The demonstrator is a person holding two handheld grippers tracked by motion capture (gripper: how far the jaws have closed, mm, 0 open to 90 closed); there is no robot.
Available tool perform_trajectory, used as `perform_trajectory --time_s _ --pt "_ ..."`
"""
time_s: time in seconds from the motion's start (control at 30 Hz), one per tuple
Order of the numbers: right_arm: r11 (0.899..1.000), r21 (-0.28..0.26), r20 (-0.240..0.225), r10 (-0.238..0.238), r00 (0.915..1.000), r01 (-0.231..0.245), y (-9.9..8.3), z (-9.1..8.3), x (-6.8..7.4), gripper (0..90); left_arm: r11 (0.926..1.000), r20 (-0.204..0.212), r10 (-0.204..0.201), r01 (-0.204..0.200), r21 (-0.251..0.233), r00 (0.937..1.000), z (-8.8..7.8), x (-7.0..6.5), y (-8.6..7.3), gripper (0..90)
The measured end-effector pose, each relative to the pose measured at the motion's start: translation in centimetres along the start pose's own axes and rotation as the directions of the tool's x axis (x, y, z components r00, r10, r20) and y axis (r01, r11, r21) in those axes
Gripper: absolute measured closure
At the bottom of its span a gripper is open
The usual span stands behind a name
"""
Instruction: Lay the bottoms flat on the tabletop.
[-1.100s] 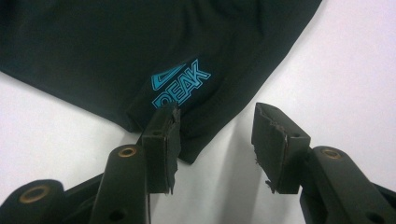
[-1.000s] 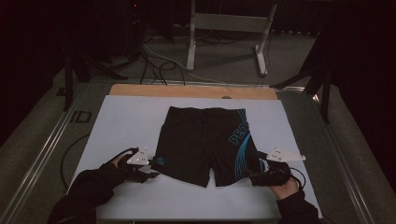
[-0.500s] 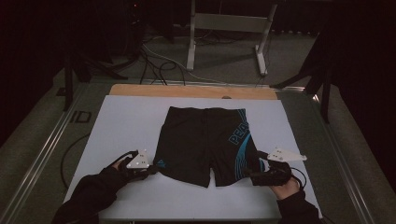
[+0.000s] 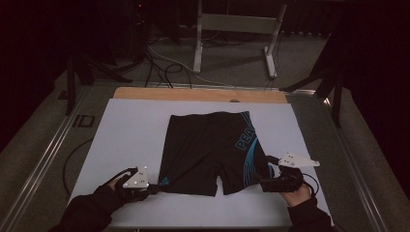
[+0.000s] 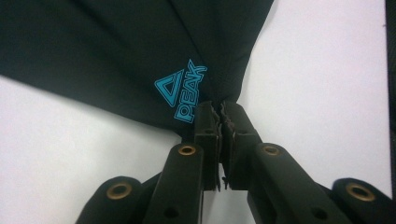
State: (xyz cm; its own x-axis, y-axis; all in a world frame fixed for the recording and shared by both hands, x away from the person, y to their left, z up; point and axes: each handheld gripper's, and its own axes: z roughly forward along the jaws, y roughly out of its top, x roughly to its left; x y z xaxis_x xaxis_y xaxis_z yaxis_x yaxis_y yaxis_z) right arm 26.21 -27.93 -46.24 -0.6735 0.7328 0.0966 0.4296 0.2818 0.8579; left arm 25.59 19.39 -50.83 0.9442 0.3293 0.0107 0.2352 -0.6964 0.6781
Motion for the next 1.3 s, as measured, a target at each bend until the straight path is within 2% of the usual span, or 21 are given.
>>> perform_trajectory --time_s 0.03,0.07,0.13,0.2,0.3,0.33,0.4,0.43,0.47,0.5,0.53,0.6,0.7,0.77,1.0,1.03,1.1,1.13,1.17,1.2,1.3 --pt "1.0 0.001 -0.001 0.0 1.0 0.0 0.0 0.0 0.0 10.0 0.9999 0.003 -0.003 0.003 0.011 1.0 0.2 0.0 -0.2 82.6" --pt "1.0 0.001 -0.001 -0.001 1.0 0.001 0.0 0.0 0.0 10.0 0.9996 0.013 -0.014 0.014 0.023 0.9998 0.4 0.1 -0.3 76.5" --pt "1.0 0.006 0.003 -0.004 1.0 0.004 0.0 0.0 0.0 10.0 0.9998 0.0 -0.004 0.004 0.02 1.0 0.4 -0.1 -0.3 65.3" --pt "1.0 0.001 -0.001 0.001 1.0 -0.001 -0.1 0.1 0.0 10.0 0.9999 -0.012 -0.004 0.004 -0.013 0.9999 0.1 -0.3 0.2 53.2" --pt "1.0 -0.001 0.002 0.002 1.0 -0.002 0.0 0.1 -0.1 9.9 0.996 0.003 -0.016 0.016 -0.087 0.9999 -0.3 -1.0 1.8 43.4" --pt "1.0 0.0 0.005 0.0 1.0 0.0 0.0 0.1 0.0 10.0 0.9933 0.015 -0.017 0.019 -0.114 0.9997 -0.2 -1.5 2.7 41.6" --pt "1.0 0.001 0.005 -0.001 1.0 0.001 0.0 0.1 0.0 10.0 0.9915 0.035 -0.012 0.016 -0.129 0.9993 0.3 -2.3 4.0 39.8" --pt "1.0 0.001 0.004 -0.003 1.0 0.003 0.0 0.0 0.0 10.0 0.991 0.041 0.003 0.002 -0.134 0.9991 0.7 -2.8 4.8 39.3" --pt "1.0 0.005 0.009 -0.005 0.9999 0.005 0.0 0.0 0.0 10.0 0.9914 0.044 0.009 -0.003 -0.131 0.999 1.2 -3.3 5.5 39.3" --pt "1.0 0.001 0.007 -0.002 1.0 0.002 -0.1 0.1 0.0 10.0 0.9907 0.064 0.018 -0.009 -0.136 0.9978 1.8 -3.9 6.2 39.4" --pt "1.0 0.0 0.005 0.0 1.0 0.0 -0.1 0.1 0.0 10.0 0.9925 0.07 0.03 -0.021 -0.12 0.9971 2.6 -4.5 7.0 39.6" --pt "1.0 0.003 0.004 0.002 1.0 -0.002 -0.1 0.2 0.0 10.0 0.9917 0.101 0.053 -0.041 -0.122 0.9934 3.7 -5.2 8.1 41.5" --pt "1.0 0.004 0.004 -0.003 1.0 0.003 -0.2 0.2 -0.1 10.0 0.9924 0.118 0.082 -0.07 -0.101 0.9896 5.8 -6.1 9.5 45.7" --pt "1.0 0.001 0.0 -0.002 1.0 0.002 -0.2 0.2 -0.1 10.0 0.9939 0.11 0.094 -0.086 -0.069 0.9895 7.3 -6.3 10.2 49.5" --pt "1.0 0.002 0.003 -0.002 1.0 0.002 -0.2 0.1 -0.1 10.0 0.9973 0.03 0.074 -0.074 0.004 0.9968 11.0 -5.9 11.4 58.6" --pt "1.0 0.002 0.004 -0.002 1.0 0.002 -0.2 0.1 -0.1 10.0 0.9969 0.003 0.079 -0.079 0.001 0.9969 11.3 -5.8 11.4 62.5" --pt "1.0 0.004 0.006 -0.004 1.0 0.004 -0.2 0.1 -0.1 10.0 0.9982 -0.015 0.06 -0.06 0.001 0.9981 11.6 -5.7 11.6 69.0" --pt "1.0 0.004 0.006 -0.004 1.0 0.004 -0.2 0.0 -0.1 10.0 0.9974 -0.043 0.072 -0.071 0.006 0.9965 11.6 -5.8 11.6 75.5" --pt "1.0 0.0 0.005 -0.003 1.0 0.003 -0.3 0.0 -0.1 10.0 0.9966 -0.044 0.082 -0.081 0.011 0.9957 11.5 -5.9 11.7 82.0" --pt "1.0 0.002 0.004 -0.001 1.0 0.001 -0.3 0.0 -0.1 10.0 0.9962 -0.019 0.087 -0.087 0.009 0.996 11.3 -5.9 11.7 83.6" --pt "1.0 -0.005 0.007 0.0 1.0 0.0 -0.2 -0.2 -0.1 10.0 0.9953 0.002 0.097 -0.097 0.002 0.9953 10.5 -6.3 11.5 84.6"
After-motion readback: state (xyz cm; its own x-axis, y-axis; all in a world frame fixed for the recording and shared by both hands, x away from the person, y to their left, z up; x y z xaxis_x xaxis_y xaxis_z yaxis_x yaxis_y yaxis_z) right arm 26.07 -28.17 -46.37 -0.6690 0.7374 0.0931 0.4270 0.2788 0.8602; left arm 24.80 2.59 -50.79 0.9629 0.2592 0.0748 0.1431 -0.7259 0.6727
